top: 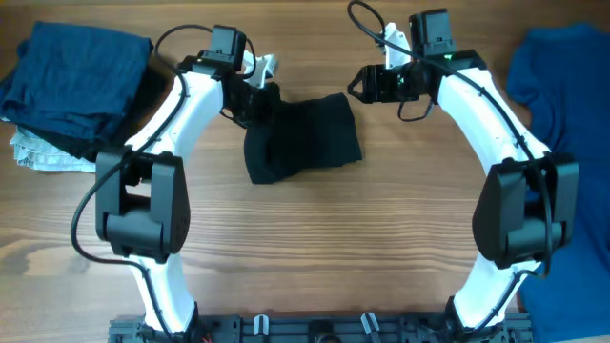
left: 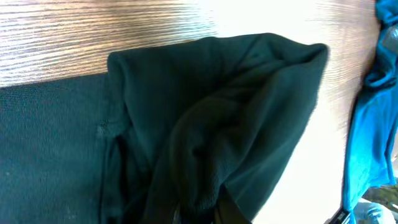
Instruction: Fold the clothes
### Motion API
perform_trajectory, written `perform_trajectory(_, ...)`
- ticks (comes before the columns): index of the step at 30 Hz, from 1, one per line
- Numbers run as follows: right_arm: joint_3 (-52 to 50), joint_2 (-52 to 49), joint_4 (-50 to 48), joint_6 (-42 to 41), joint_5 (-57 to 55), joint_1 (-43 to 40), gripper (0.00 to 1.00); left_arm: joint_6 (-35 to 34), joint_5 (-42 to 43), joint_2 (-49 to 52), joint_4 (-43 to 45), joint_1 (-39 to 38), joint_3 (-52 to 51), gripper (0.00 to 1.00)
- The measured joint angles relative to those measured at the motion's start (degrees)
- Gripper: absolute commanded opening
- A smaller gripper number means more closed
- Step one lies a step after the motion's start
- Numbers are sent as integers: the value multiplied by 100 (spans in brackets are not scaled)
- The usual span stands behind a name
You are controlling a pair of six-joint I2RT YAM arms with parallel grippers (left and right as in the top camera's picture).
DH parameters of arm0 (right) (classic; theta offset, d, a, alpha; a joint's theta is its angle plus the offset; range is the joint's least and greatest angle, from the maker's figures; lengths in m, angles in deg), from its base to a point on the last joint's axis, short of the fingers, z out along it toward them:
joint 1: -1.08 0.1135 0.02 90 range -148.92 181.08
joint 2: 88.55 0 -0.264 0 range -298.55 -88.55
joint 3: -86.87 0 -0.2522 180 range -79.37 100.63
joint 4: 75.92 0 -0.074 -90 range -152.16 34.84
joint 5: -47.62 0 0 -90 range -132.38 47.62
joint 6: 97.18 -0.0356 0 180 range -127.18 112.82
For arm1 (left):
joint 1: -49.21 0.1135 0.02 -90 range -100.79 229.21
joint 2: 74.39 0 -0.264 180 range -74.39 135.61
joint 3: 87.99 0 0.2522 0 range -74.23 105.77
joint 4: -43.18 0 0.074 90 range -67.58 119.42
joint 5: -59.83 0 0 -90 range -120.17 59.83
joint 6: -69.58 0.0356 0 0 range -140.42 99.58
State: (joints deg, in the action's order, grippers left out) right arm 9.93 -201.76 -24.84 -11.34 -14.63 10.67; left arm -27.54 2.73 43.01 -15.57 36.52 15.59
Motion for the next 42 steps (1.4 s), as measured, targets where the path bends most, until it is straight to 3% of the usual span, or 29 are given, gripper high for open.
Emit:
perform_trajectory(4,0,0,-146,37,601,2,31,-2,-278,-437,-269,4,2,12)
perform_trajectory(6,0,-24,-170,57,831,7,10,-31,-680,-476,-522,4,2,12)
perform_trajectory(7,0,-35,-197,76,929,13,4,-90,-890,-476,-579,4,2,13)
perform_trajectory(16,-2,-125,-726,81,1346,490,4,-485,-2221,-476,-802,4,2,12)
perform_trajectory(25,-28,-1335,-2715,-538,1615,1185,4,-706,-2883,-398,-1093,4,0,7)
perform_trajectory(29,-28,-1904,-3403,-949,1611,1209,4,-813,-3217,-404,-439,4,-664,12)
perform_trajectory(35,17,-2048,-3445,-1123,1458,1364,4,-1045,-3432,-490,669,2,-1672,17)
perform_trajectory(37,22,-2048,-3445,-1123,1443,1364,4,-1047,-3506,-494,734,2,-1685,22)
perform_trajectory(41,20,-1945,-3370,-1121,1329,1364,4,-1126,-3862,-498,664,7,-1491,55)
perform_trajectory(42,15,-1858,-3303,-1117,1248,1364,4,-1104,-3960,-505,627,20,-1357,57)
